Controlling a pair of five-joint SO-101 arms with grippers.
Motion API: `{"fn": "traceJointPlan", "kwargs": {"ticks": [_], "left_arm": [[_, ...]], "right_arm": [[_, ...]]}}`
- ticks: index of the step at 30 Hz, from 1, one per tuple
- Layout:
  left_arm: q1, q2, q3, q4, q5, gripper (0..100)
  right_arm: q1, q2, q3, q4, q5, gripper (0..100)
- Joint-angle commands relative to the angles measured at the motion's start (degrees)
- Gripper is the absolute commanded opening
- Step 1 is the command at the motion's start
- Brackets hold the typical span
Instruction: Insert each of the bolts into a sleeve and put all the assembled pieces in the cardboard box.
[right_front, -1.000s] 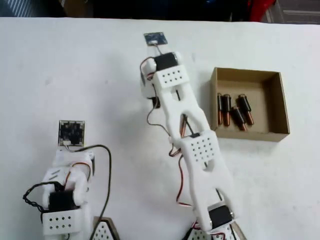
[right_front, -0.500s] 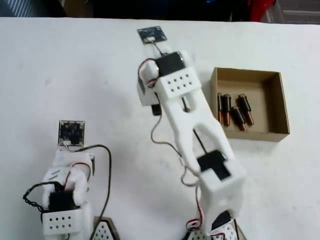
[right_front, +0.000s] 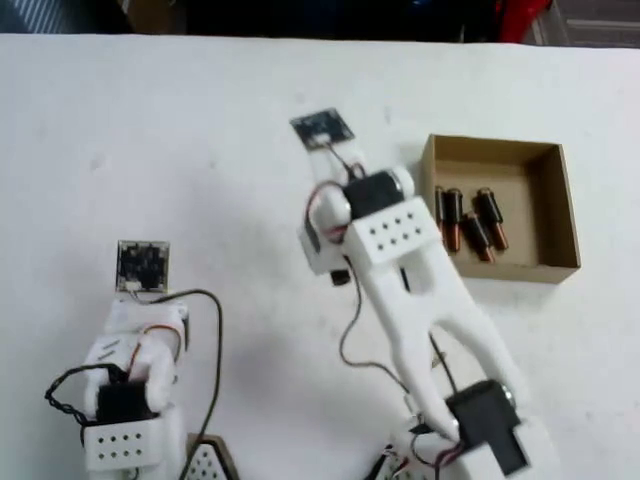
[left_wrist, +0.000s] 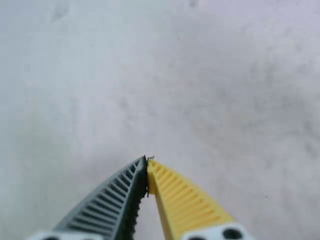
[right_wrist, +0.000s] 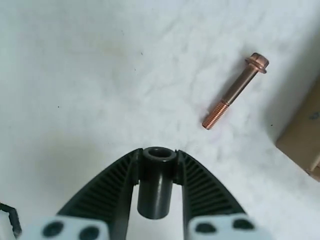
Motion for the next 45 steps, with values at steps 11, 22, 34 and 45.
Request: {"fn": "traceJointPlan", "kwargs": {"ticks": [11,22,34,45], "left_arm": [[-0.5,-0.6,-0.4,-1.8,0.4,2],[-0.5,-0.6,-0.3,-1.7,0.4,2],[-0.5,-0.6,-0.3,-1.7,0.4,2],[-0.5,-0.6,-0.3,-1.7,0.4,2]], "right_arm": [[0.1,-4.9,24.4,-25.1,8.9,1.7],[0.0,-4.9,36.2,-39.3,9.0,3.5],[-0.3,-4.9,38.2,-38.4,9.0,8.4],[-0.2,-4.9,41.1,-39.4,9.0,8.0]]}}
